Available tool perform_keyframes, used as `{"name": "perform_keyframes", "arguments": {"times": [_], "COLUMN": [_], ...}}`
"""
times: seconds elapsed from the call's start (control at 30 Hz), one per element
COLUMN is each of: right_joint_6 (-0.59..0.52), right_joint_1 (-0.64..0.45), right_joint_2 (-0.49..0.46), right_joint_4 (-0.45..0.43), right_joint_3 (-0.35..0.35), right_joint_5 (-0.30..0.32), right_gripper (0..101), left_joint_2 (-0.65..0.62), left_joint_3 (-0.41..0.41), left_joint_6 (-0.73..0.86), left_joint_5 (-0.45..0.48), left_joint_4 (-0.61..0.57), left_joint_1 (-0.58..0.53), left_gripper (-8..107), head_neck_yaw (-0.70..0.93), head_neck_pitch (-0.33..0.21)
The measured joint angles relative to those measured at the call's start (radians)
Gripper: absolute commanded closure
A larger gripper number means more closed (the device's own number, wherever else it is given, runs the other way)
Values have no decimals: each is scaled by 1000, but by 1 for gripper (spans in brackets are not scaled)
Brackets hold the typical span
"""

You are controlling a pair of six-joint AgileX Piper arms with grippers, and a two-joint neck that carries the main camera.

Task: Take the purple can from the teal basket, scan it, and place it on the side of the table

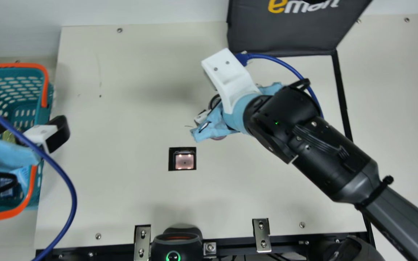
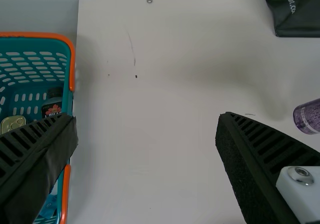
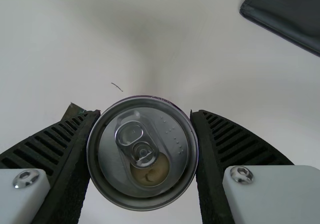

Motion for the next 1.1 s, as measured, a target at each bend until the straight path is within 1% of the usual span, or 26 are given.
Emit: {"name": "perform_keyframes", "arguments": {"times": [0.2,0.37,0.63,0.8,1.1], "right_joint_6": [-14,-48,-120,-180,-287], "right_joint_1": [-56,-141,-335,-479,-715], "right_joint_2": [-42,-99,-198,-244,-244], "right_joint_4": [27,59,104,131,166], "right_joint_3": [18,46,51,23,-49], "right_joint_5": [13,28,78,115,154], "right_gripper": [101,101,101,101,101], "left_joint_2": [0,0,0,0,0], "left_joint_3": [0,0,0,0,0], "left_joint_6": [0,0,0,0,0], "left_joint_5": [0,0,0,0,0], "left_joint_4": [0,0,0,0,0], "left_joint_1": [0,0,0,0,0], "left_gripper": [9,9,9,9,9], "head_neck_yaw": [-135,-242,-250,-250,-250], "head_neck_pitch": [0,0,0,0,0]}}
